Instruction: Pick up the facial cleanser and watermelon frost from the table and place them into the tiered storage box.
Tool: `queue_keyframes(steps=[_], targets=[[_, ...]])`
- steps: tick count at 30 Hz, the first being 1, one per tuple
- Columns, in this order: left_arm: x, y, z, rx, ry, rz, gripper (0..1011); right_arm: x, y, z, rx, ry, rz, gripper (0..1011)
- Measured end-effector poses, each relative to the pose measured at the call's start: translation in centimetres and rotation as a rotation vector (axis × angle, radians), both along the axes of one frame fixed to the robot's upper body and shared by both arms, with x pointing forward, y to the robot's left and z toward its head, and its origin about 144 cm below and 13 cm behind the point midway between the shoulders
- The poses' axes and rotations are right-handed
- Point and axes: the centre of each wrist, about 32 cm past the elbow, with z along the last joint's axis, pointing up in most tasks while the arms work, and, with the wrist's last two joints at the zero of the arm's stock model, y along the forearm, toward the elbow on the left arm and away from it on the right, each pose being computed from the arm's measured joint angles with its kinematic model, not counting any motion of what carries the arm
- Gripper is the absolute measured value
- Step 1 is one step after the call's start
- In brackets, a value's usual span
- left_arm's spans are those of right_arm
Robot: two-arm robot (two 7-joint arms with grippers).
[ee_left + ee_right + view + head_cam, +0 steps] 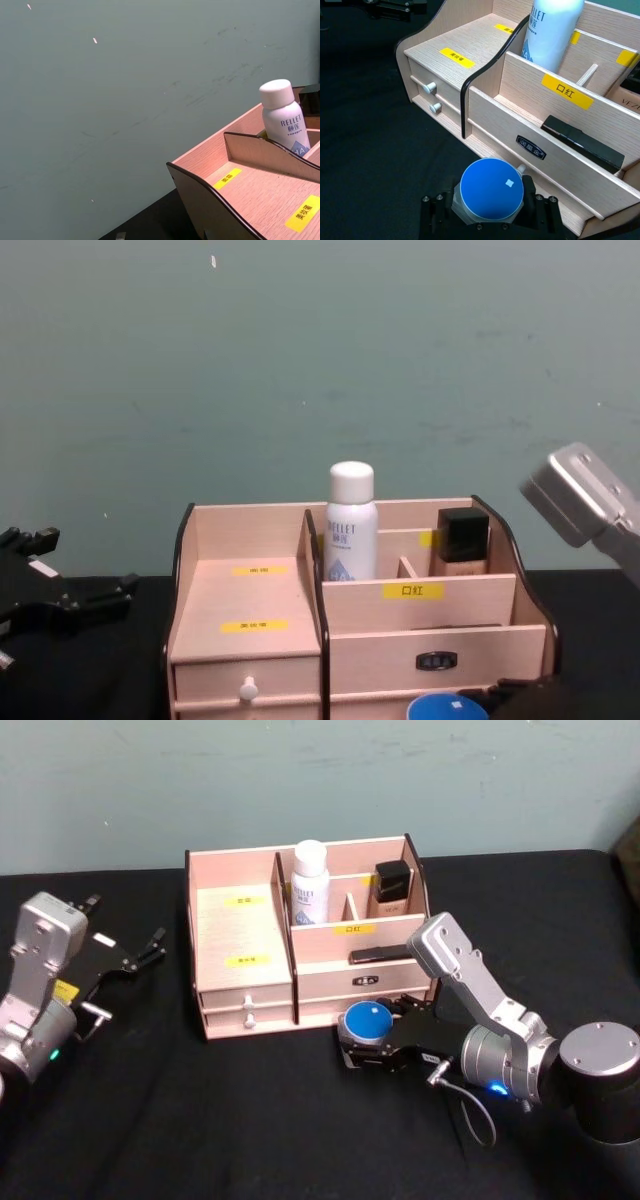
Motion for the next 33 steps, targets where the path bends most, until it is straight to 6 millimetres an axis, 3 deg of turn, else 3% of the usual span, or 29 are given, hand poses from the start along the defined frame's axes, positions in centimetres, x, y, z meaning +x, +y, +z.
queue_keyframes(steps=[7,25,33], targets=[[0.0,0.0,0.0,0.000,0.000,0.000,1010,0.0,0.0,0.0,0.001,0.001,0.000,729],[0.0,0.0,0.0,0.000,0.000,0.000,1010,0.0,-0.2,0.0,0.024,-0.002,0.021,729],[0.0,0.0,0.0,0.000,0.000,0.000,1010,-0.3,-0.4,1.4,0.054,-0.031,0.060,729]])
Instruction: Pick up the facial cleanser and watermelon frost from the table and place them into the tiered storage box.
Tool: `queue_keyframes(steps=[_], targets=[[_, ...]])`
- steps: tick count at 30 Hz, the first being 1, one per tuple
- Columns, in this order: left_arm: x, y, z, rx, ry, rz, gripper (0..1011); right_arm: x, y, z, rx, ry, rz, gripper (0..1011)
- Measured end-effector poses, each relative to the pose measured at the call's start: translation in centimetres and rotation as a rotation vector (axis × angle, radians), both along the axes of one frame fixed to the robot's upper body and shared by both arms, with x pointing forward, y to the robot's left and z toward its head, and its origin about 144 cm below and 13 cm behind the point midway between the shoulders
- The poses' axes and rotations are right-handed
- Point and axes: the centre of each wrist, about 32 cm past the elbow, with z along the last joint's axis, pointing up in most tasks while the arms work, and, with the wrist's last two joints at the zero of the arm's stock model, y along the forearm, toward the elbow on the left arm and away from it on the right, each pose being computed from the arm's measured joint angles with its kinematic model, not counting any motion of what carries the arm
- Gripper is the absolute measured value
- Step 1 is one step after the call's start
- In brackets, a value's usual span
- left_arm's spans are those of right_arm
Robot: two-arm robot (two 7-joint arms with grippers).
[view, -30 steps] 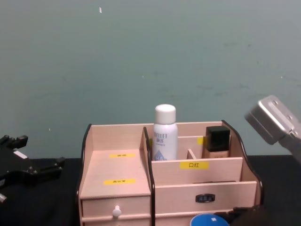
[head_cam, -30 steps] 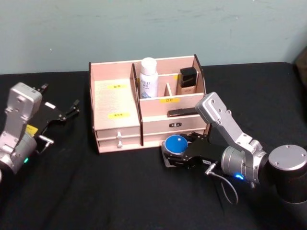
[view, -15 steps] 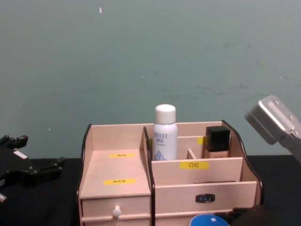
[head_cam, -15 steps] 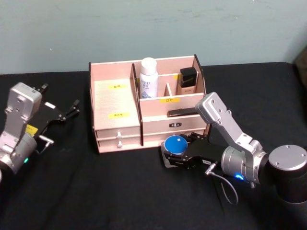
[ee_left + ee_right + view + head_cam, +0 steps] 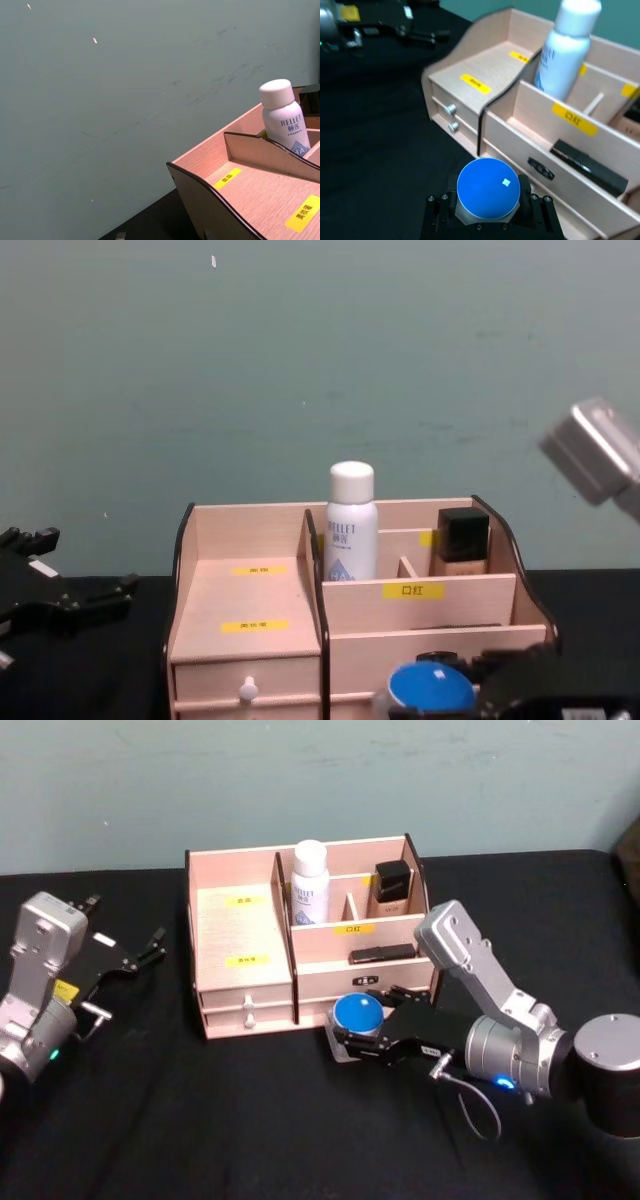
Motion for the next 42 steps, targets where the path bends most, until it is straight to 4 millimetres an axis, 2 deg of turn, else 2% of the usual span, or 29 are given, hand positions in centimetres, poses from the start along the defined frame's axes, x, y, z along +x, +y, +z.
queue_keyframes(steps=[7,11,19,34,42], targets=[[0.0,0.0,0.0,0.000,0.000,0.000,1010,-0.3,0.6,2.2,0.038,-0.031,0.043,729],[0.0,0.0,0.0,0.000,0.000,0.000,1010,-0.1,1.6,3.8,0.054,-0.055,0.074,729],[0.0,0.0,0.0,0.000,0.000,0.000,1010,0.7,3.5,5.2,0.060,-0.076,0.116,729],[0.0,0.0,0.0,0.000,0.000,0.000,1009,3.3,7.5,5.6,0.040,-0.090,0.112,729],[0.0,0.0,0.0,0.000,0.000,0.000,1010,4.5,9.0,5.7,0.025,-0.089,0.086,729]])
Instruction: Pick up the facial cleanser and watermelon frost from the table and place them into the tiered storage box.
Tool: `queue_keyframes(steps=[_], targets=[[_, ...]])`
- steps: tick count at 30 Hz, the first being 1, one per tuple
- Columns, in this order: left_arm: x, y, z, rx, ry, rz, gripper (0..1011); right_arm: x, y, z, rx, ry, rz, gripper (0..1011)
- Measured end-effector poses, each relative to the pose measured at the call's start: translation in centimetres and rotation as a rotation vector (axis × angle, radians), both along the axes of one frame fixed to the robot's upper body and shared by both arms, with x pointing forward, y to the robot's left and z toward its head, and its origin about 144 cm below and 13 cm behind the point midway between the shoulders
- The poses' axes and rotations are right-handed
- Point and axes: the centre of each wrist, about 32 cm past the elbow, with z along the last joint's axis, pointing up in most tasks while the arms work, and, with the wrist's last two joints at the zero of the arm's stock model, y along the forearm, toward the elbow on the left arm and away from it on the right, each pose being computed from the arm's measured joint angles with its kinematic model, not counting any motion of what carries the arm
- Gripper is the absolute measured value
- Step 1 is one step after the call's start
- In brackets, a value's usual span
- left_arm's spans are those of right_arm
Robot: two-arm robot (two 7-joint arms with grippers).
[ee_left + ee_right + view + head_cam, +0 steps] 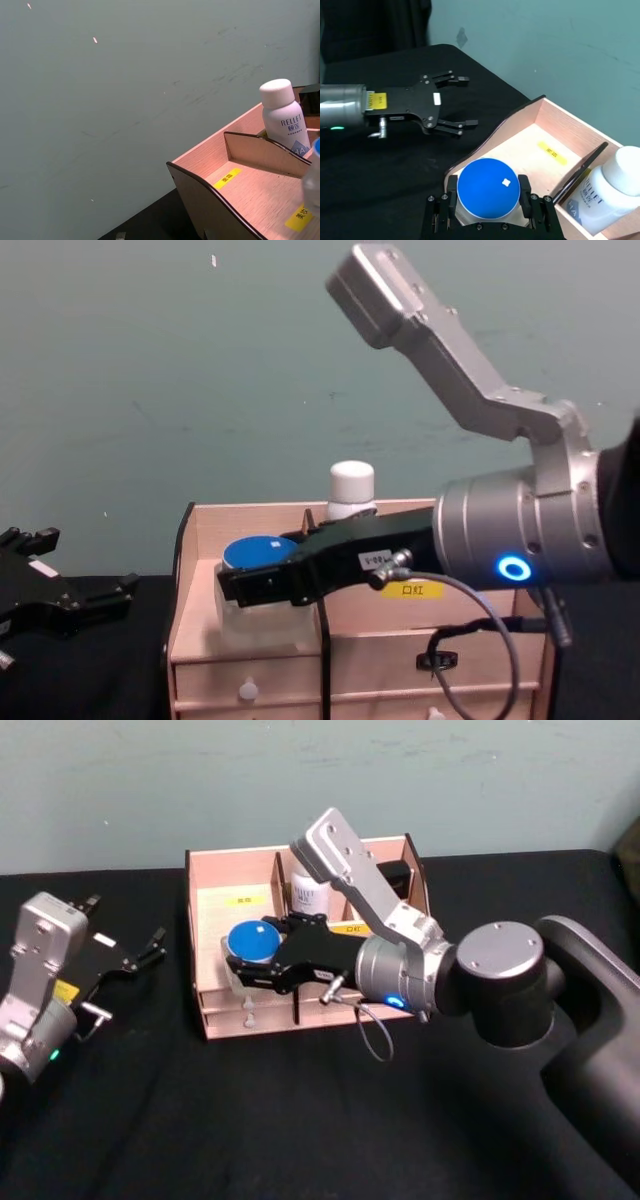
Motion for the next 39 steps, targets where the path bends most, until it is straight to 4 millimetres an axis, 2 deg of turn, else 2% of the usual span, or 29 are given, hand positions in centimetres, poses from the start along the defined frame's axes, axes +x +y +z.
queue_keyframes(steps=[16,36,39], targets=[[0.0,0.0,0.0,0.000,0.000,0.000,1010,2.0,1.7,-0.1,-0.039,0.011,-0.082,729],[0.0,0.0,0.0,0.000,0.000,0.000,1010,2.3,2.3,-0.2,-0.052,0.003,-0.097,729],[0.0,0.0,0.0,0.000,0.000,0.000,1010,2.3,2.3,-0.2,-0.051,0.003,-0.097,759]])
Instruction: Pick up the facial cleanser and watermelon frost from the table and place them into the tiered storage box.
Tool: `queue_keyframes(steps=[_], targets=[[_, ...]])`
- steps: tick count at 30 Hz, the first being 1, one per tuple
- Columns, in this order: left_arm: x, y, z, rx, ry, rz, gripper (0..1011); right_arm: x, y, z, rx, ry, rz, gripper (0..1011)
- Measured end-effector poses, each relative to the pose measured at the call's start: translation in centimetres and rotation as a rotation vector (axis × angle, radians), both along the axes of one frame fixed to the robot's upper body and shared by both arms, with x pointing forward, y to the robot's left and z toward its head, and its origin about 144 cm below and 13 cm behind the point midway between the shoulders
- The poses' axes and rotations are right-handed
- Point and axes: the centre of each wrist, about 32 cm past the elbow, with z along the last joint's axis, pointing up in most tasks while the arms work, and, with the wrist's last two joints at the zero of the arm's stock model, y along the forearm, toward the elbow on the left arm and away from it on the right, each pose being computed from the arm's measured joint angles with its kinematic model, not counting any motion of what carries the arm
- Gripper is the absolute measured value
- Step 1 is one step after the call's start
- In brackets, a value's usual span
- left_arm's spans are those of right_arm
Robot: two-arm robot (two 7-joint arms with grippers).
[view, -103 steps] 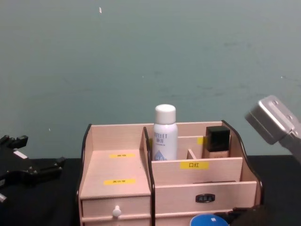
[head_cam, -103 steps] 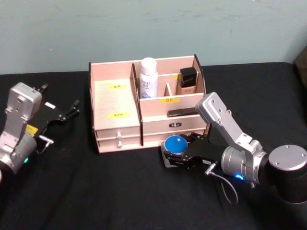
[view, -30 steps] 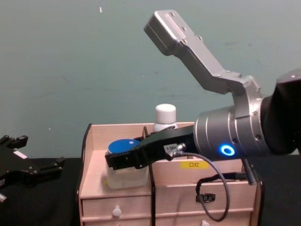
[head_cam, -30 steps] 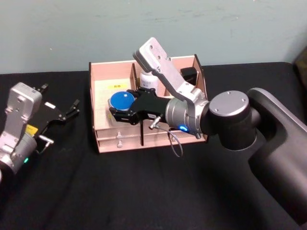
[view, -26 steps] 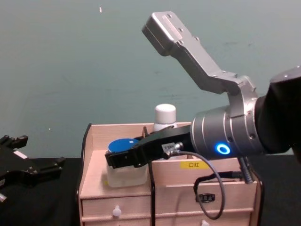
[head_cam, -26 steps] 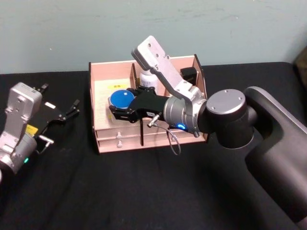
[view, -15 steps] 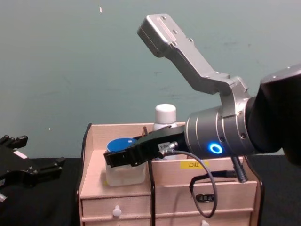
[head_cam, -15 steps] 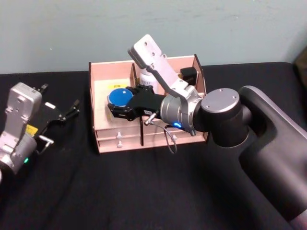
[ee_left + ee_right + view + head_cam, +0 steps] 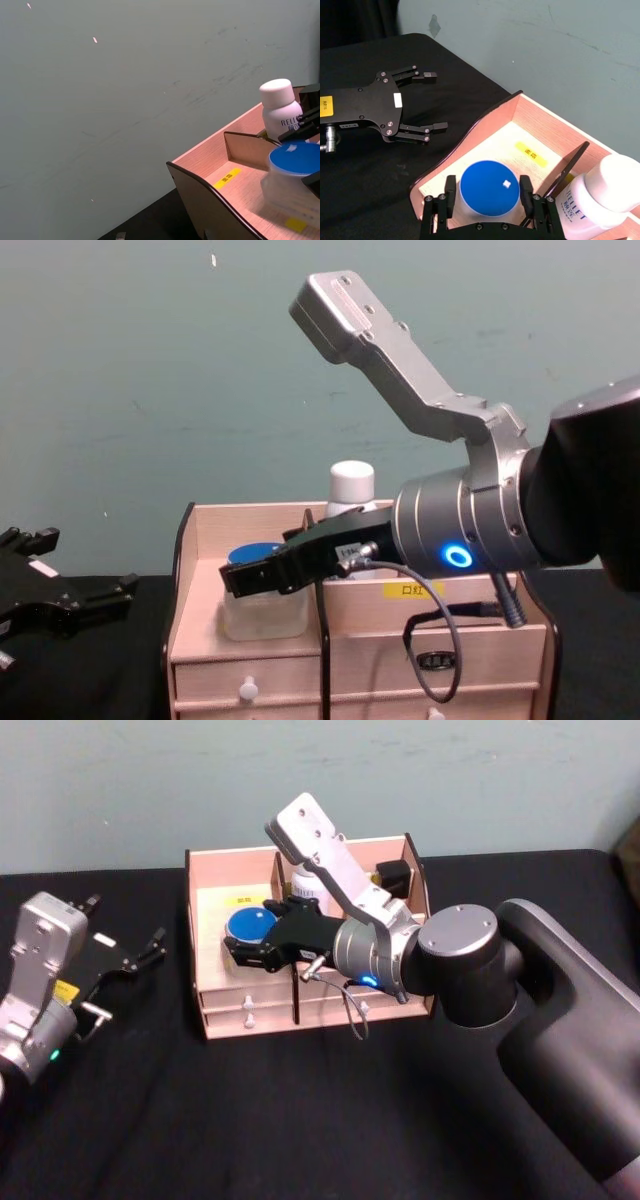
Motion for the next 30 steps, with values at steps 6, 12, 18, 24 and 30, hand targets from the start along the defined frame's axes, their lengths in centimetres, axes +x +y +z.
queue_keyframes(steps=[6,12,18,24,30], targets=[[0.0,0.0,0.0,0.000,0.000,0.000,1009,0.0,0.0,0.0,0.002,0.000,0.001,931],[0.0,0.0,0.0,0.000,0.000,0.000,1010,-0.1,-0.2,0.0,0.020,-0.010,-0.002,1002],[0.0,0.0,0.0,0.000,0.000,0.000,1010,-0.3,-0.7,0.2,0.056,-0.050,-0.007,1002],[0.0,0.0,0.0,0.000,0.000,0.000,1010,-0.9,-1.2,1.0,0.080,-0.092,0.003,1002],[0.0,0.0,0.0,0.000,0.000,0.000,1010,-2.2,-2.0,2.2,0.130,-0.137,0.029,1002]])
